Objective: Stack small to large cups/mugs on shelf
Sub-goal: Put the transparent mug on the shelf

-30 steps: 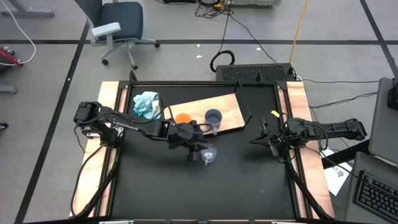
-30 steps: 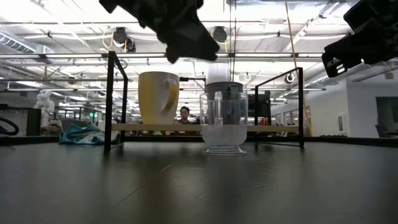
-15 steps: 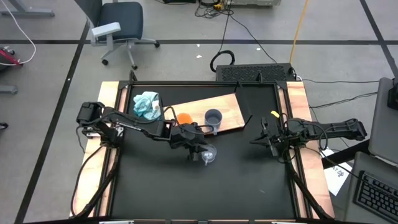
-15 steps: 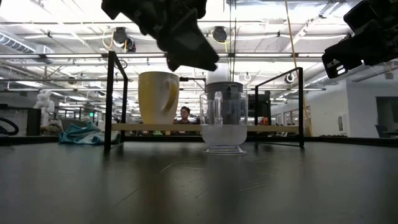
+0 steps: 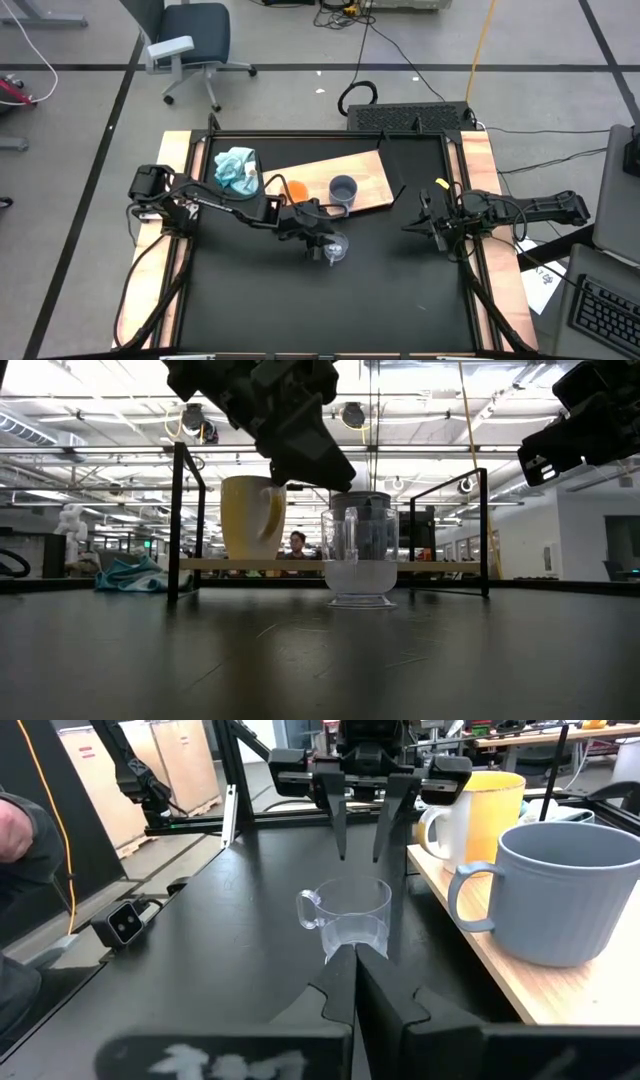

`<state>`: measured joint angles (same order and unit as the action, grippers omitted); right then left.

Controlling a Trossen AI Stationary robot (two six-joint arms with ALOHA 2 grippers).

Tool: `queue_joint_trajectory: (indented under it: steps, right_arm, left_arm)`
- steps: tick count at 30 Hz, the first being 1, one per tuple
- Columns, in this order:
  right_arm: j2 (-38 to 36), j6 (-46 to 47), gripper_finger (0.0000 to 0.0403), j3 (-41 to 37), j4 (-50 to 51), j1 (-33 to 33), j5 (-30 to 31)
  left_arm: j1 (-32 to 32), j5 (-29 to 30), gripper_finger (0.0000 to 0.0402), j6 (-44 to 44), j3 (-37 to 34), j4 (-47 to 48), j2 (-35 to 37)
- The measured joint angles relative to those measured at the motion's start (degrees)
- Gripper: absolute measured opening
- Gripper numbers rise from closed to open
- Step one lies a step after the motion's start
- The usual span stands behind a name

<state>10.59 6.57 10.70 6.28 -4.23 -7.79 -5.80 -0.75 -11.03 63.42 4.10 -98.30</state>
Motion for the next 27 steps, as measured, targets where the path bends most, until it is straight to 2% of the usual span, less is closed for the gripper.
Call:
queue_joint_trajectory:
  steps: [16, 27]
  right_arm:
    - [0.0, -0.2, 0.0, 0.0, 0.0, 0.0, 0.0]
    - [0.0, -0.2, 0.0, 0.0, 0.0, 0.0, 0.0]
  left_arm:
    - [-5.1, 0.3, 0.0131, 2.6, 0.0, -0.9, 0.0]
    - [-7.6, 0.3, 0.0132, 10.9, 0.0, 0.6, 0.0]
